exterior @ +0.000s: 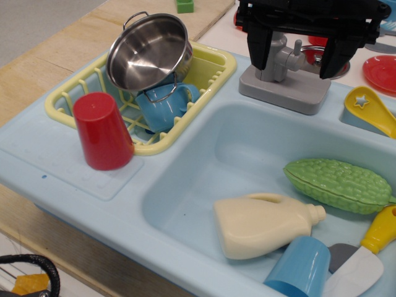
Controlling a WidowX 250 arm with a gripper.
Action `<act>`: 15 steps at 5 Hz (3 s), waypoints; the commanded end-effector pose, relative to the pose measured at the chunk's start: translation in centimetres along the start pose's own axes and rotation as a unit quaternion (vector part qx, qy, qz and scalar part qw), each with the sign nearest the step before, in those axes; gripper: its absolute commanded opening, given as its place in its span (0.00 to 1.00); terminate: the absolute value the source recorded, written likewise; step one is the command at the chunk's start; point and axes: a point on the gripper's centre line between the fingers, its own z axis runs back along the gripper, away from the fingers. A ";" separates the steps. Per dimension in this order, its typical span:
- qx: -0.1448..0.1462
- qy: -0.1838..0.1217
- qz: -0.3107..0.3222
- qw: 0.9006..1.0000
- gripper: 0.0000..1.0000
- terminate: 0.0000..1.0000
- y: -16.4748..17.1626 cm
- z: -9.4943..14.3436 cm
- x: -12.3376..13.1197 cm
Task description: Turn lever vertical to front
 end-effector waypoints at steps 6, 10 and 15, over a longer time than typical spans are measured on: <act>-0.021 -0.046 -0.059 0.997 1.00 0.00 -1.5 -1.1 4.4; -0.013 -0.027 -0.010 1.000 0.00 0.00 -0.7 -0.9 2.5; -0.031 0.049 0.092 0.994 0.00 0.00 2.1 -3.1 -2.2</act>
